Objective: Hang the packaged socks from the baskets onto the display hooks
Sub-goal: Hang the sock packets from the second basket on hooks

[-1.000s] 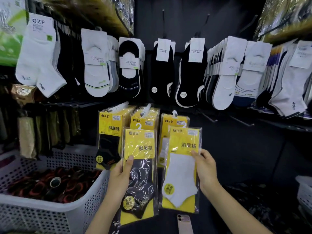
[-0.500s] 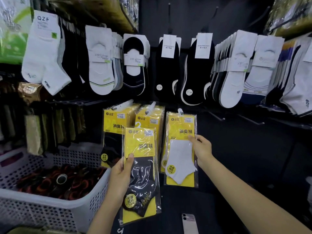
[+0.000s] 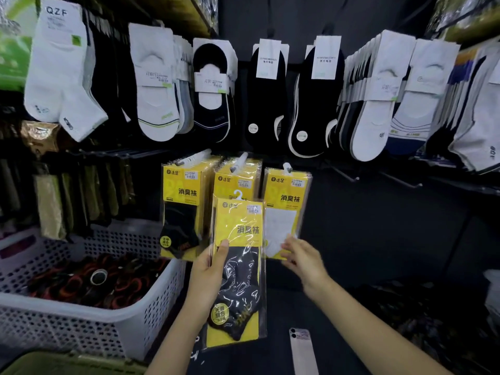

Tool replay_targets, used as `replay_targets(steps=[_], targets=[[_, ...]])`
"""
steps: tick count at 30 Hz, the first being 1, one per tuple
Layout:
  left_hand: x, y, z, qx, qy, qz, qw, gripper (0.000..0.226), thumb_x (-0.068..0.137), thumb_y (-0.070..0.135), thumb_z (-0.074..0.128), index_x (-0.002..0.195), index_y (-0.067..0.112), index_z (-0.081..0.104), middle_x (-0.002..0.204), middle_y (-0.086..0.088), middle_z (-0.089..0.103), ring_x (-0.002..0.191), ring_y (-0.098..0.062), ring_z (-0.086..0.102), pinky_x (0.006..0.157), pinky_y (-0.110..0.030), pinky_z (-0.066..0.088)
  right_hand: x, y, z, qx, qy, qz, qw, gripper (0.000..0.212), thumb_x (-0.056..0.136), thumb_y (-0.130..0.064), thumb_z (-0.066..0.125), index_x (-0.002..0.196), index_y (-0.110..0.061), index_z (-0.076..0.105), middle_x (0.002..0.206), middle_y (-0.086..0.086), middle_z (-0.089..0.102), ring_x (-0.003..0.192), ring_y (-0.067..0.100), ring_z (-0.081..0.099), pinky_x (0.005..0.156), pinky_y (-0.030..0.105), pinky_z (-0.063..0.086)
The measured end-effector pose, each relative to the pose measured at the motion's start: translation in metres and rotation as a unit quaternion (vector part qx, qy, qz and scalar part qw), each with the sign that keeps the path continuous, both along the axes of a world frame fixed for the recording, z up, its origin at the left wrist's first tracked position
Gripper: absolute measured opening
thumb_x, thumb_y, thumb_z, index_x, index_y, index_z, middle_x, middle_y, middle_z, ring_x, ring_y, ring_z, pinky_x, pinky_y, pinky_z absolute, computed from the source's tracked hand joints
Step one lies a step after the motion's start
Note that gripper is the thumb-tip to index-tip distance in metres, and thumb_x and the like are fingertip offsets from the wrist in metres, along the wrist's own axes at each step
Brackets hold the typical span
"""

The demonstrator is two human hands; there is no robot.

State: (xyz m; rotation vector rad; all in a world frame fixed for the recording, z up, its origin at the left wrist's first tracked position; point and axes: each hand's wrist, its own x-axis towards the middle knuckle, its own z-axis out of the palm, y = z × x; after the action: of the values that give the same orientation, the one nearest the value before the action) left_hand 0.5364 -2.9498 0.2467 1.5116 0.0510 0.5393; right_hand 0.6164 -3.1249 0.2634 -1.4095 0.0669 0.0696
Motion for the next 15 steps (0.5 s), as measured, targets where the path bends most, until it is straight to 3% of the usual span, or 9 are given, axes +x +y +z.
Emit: replay_targets(steps=[2, 5, 7, 9, 15], targets=[[-0.001, -0.009, -0.002, 0.007, 0.008, -0.01, 1.0, 0.04, 0.081, 0.054, 0.051, 0.085, 0.016, 0.062, 0.074, -0.007, 0.048, 0.069, -0.018, 0.043, 0.057, -0.019, 0.036, -0.02, 0.008, 0.001, -0.009, -0.008, 0.093, 0.996, 0.024, 0.096, -0.029, 0.053, 0.103, -0.009, 0.064, 0.102, 0.009, 0.069, 0.092, 0.02, 0.066, 0.077, 0.028, 0.055], [0.0, -0.021, -0.002, 0.01, -0.005, -0.045, 0.999, 0.038, 0.085, 0.047, 0.052, 0.093, 0.014, 0.068, 0.078, -0.019, 0.062, 0.073, -0.024, 0.055, 0.068, -0.033, 0.044, -0.038, 0.012, 0.002, -0.005, -0.034, 0.133, 0.991, 0.021, 0.095, -0.026, 0.057, 0.096, -0.006, 0.063, 0.089, 0.007, 0.073, 0.08, 0.015, 0.07, 0.07, 0.023, 0.055], [0.002, -0.026, -0.001, -0.001, -0.01, -0.039, 0.999, 0.026, 0.087, 0.04, 0.055, 0.093, 0.019, 0.069, 0.082, -0.008, 0.071, 0.078, -0.016, 0.064, 0.07, -0.023, 0.049, -0.042, 0.007, 0.006, 0.007, -0.049, 0.101, 0.994, 0.017, 0.093, -0.022, 0.059, 0.088, -0.007, 0.062, 0.082, 0.007, 0.072, 0.074, 0.016, 0.069, 0.07, 0.027, 0.056], [0.003, -0.031, 0.001, -0.024, -0.001, -0.044, 0.999, 0.02, 0.088, 0.036, 0.055, 0.098, 0.023, 0.067, 0.087, 0.009, 0.074, 0.081, -0.003, 0.068, 0.065, -0.011, 0.05, -0.04, -0.002, 0.01, 0.003, -0.055, 0.045, 0.997, 0.017, 0.092, -0.021, 0.061, 0.086, -0.006, 0.062, 0.085, 0.011, 0.071, 0.08, 0.022, 0.067, 0.08, 0.038, 0.054], [0.015, -0.049, 0.022, -0.012, 0.018, -0.106, 0.994, 0.026, 0.092, 0.032, 0.055, 0.118, 0.031, 0.058, 0.108, 0.006, 0.07, 0.095, -0.005, 0.067, 0.074, -0.019, 0.053, -0.025, -0.027, 0.028, 0.025, -0.079, -0.085, 0.993, 0.013, 0.094, -0.02, 0.058, 0.092, -0.011, 0.067, 0.094, 0.007, 0.073, 0.094, 0.024, 0.068, 0.093, 0.044, 0.052]])
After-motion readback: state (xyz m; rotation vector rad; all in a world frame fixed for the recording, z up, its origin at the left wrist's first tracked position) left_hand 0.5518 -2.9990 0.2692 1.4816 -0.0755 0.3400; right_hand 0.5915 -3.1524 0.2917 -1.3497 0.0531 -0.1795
